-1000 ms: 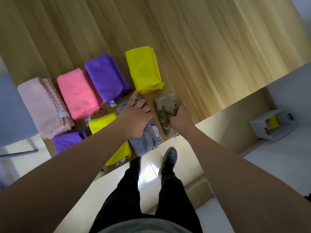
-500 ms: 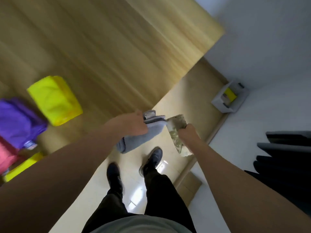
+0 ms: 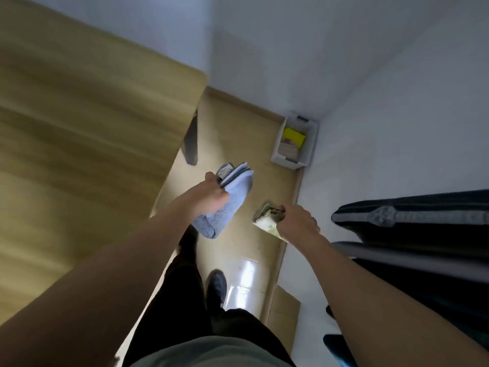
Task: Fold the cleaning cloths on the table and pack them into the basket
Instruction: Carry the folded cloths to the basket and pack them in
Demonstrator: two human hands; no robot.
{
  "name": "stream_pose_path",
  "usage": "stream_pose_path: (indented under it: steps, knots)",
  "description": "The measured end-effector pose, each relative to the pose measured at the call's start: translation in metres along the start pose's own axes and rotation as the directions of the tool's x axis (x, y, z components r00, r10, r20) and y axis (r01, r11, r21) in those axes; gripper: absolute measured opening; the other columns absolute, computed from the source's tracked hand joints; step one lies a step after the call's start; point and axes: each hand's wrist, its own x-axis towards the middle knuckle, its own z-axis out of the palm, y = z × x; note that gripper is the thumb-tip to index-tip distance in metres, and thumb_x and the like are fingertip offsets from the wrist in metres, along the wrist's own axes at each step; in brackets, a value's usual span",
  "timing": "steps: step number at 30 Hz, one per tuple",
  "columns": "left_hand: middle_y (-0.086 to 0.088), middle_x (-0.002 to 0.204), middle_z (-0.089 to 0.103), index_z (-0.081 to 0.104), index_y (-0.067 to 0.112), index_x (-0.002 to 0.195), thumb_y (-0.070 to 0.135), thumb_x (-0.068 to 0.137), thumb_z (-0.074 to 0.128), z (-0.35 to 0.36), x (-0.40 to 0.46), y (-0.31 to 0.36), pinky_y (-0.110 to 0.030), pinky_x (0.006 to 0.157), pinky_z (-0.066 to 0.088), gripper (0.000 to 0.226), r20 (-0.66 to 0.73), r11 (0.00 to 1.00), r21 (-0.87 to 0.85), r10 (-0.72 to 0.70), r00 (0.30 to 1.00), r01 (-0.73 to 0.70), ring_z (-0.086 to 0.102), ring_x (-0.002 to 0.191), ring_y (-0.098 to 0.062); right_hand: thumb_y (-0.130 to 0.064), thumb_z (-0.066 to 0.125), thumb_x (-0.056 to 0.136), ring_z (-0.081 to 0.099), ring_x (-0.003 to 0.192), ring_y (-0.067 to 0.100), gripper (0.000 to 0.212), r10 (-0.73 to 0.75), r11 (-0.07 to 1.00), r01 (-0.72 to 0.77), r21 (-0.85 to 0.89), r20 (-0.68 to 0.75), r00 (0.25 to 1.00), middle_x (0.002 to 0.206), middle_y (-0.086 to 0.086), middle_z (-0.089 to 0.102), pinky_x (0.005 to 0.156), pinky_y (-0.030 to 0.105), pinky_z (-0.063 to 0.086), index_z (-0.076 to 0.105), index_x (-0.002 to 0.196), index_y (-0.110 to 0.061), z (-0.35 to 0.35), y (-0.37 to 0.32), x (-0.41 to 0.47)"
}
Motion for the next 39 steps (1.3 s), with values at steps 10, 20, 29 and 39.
stream_pose_path:
  steps: [10,20,29,39]
  knots:
    - [-0.004,0.089,0.053,0.044,0.012,0.111,0.021,0.088,0.057,-0.065,0.18,0.157,-0.031,0.064,0.04,0.028,0.162,0.994,-0.027,0.106,0.981,-0.103,0.052,0.082,-0.022,-0.019,0.053,0.082,0.058,0.092,0.027,0.015,-0.045,0.998,0.044,-0.047,-0.014,0.999,0.099,0.003,0.057,0.078,0.033,0.043,0.055,0.098,-0.02,-0.121,-0.011,0.112]
    - [-0.014,0.117,0.056,0.047,0.008,0.121,0.022,0.084,0.059,-0.075,0.286,0.306,-0.034,0.077,0.041,0.041,0.324,0.885,0.352,0.19,0.927,-0.305,0.052,0.097,-0.028,-0.016,0.048,0.087,0.059,0.095,0.025,0.021,-0.061,0.998,0.059,0.023,0.076,0.995,0.107,0.005,0.06,0.077,0.028,0.038,0.056,0.106,-0.02,-0.202,0.042,0.224]
    - [-0.01,0.105,0.058,0.05,0.012,0.109,0.021,0.087,0.058,-0.023,0.447,0.384,-0.032,0.071,0.038,0.025,0.363,0.829,0.376,0.278,0.889,-0.413,0.052,0.088,-0.024,-0.016,0.045,0.09,0.056,0.104,0.027,0.025,-0.018,1.0,0.022,-0.016,0.192,0.981,0.114,0.008,0.058,0.087,0.034,0.04,0.055,0.114,-0.018,-0.191,0.092,0.377]
    - [-0.014,0.113,0.058,0.053,0.01,0.112,0.026,0.086,0.059,0.208,0.722,0.355,-0.033,0.075,0.045,0.032,0.501,0.682,0.445,0.349,0.792,-0.581,0.055,0.094,-0.027,-0.015,0.04,0.096,0.057,0.092,0.02,0.035,0.039,0.999,-0.044,-0.002,0.501,0.865,0.124,0.009,0.061,0.075,0.027,0.046,0.058,0.125,-0.012,0.009,0.154,0.66]
